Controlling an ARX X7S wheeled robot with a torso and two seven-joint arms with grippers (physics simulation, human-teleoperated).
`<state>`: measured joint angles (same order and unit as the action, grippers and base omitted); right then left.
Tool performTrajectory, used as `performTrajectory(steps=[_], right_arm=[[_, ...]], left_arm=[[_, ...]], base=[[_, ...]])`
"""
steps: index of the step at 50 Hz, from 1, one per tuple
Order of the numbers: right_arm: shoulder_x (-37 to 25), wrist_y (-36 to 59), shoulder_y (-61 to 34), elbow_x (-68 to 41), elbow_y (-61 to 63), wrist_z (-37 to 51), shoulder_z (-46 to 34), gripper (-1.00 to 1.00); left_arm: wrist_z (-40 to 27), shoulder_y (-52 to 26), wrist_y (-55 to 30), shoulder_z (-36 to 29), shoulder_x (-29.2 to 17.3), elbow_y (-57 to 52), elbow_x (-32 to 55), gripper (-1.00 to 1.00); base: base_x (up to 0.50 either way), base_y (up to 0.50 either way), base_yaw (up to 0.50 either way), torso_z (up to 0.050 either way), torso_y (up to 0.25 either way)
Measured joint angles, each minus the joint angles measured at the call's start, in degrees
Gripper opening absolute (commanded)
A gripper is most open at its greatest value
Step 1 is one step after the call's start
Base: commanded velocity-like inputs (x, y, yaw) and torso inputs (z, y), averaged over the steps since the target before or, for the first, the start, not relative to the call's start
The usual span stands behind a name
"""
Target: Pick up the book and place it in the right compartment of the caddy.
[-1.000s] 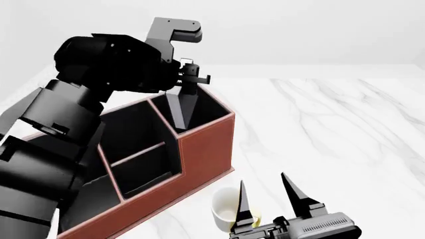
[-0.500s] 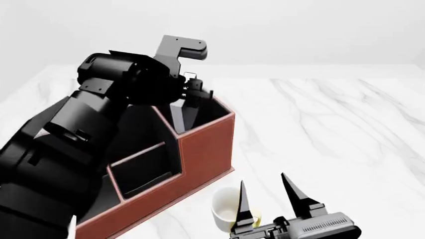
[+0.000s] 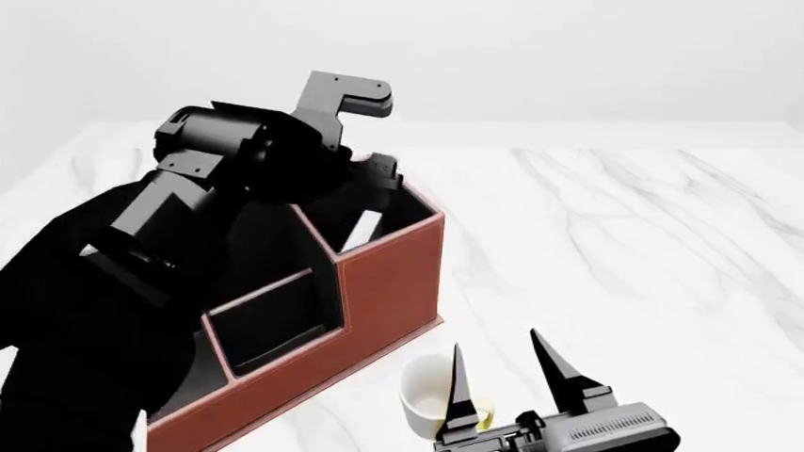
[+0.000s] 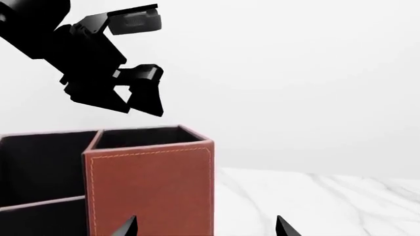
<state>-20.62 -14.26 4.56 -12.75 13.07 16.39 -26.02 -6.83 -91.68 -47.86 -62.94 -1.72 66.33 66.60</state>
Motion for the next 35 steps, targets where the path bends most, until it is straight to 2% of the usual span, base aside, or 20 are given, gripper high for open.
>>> performTrajectory(steps=[7, 13, 26, 35], right_arm=[[-0.06, 0.01, -0.05, -0.03, -0.06, 0.05, -0.16, 1.0], [-0.16, 0.16, -0.12, -0.15, 0.03, 0.11, -0.24, 1.0], [-0.51, 0.58, -0.08, -0.2, 0.79, 0.27, -0.54, 1.0], [-0.71, 0.7, -0.1, -0.12, 1.06, 0.39, -0.73, 1.0]], left_arm=[[-1.3, -2.3, 0.36, -0.33, -0.84, -0.29, 1.14, 1.0], [-5.14, -4.76, -1.2, 0.6, -3.5, -5.38, 2.89, 1.0], [-15.47, -9.43, -6.62, 5.92, -11.92, -23.7, 9.68, 1.0], [-23.41, -8.38, -8.89, 11.08, -20.71, -42.48, 16.35, 1.0]], base=[[0.0, 0.0, 0.0, 0.0, 0.001], [0.0, 0.0, 0.0, 0.0, 0.0], [0.0, 0.0, 0.0, 0.0, 0.0], [0.0, 0.0, 0.0, 0.0, 0.0]])
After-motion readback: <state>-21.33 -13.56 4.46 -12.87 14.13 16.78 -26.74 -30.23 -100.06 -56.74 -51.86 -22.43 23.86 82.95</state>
